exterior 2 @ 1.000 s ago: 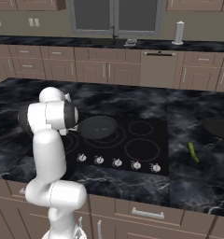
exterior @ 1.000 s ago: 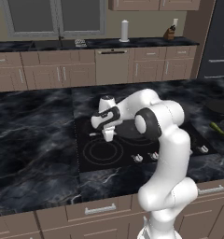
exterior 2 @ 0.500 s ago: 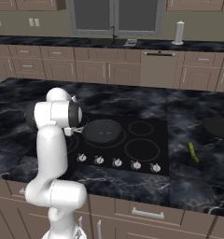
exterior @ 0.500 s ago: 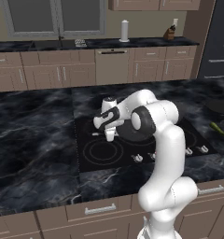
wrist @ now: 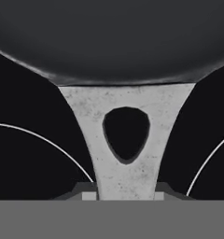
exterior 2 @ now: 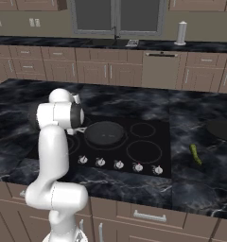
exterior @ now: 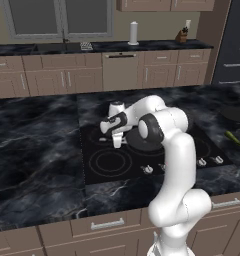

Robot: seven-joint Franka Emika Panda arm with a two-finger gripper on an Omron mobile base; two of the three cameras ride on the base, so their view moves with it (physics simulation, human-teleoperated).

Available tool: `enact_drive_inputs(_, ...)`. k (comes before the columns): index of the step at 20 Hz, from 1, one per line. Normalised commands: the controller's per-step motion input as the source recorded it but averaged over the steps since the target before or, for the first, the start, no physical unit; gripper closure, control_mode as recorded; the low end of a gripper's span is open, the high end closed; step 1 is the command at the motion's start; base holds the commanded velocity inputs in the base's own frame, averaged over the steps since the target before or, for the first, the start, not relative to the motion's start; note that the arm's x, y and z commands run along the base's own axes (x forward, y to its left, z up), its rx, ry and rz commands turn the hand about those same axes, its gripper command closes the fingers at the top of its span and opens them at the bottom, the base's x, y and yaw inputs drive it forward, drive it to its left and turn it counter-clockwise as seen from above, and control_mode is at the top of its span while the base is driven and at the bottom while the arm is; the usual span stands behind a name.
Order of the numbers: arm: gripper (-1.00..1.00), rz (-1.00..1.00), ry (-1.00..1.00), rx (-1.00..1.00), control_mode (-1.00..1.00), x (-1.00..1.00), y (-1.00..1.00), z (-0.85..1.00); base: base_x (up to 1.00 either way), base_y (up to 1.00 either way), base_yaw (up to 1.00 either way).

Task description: Place both pans onto different burners. Then place the squash and the fish on different pans.

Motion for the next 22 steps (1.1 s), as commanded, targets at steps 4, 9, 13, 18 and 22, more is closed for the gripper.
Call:
enact_drive_inputs(4,1.0,-0.02,0.0,0.0,-1.0,0.16,-0.17,0.0,0.0,0.0,0.0)
enact_drive_inputs(9,1.0,0.0,0.0,0.0,-1.0,0.02,-0.06,0.0,0.0,0.0,0.0)
enact_drive_inputs(13,1.0,0.0,0.0,0.0,-1.0,0.0,0.0,0.0,0.0,0.0,0.0)
enact_drive_inputs(18,-1.0,0.0,0.0,0.0,-1.0,0.0,0.0,0.0,0.0,0.0,0.0)
enact_drive_inputs(22,-1.0,0.0,0.0,0.0,-1.0,0.0,0.0,0.0,0.0,0.0,0.0)
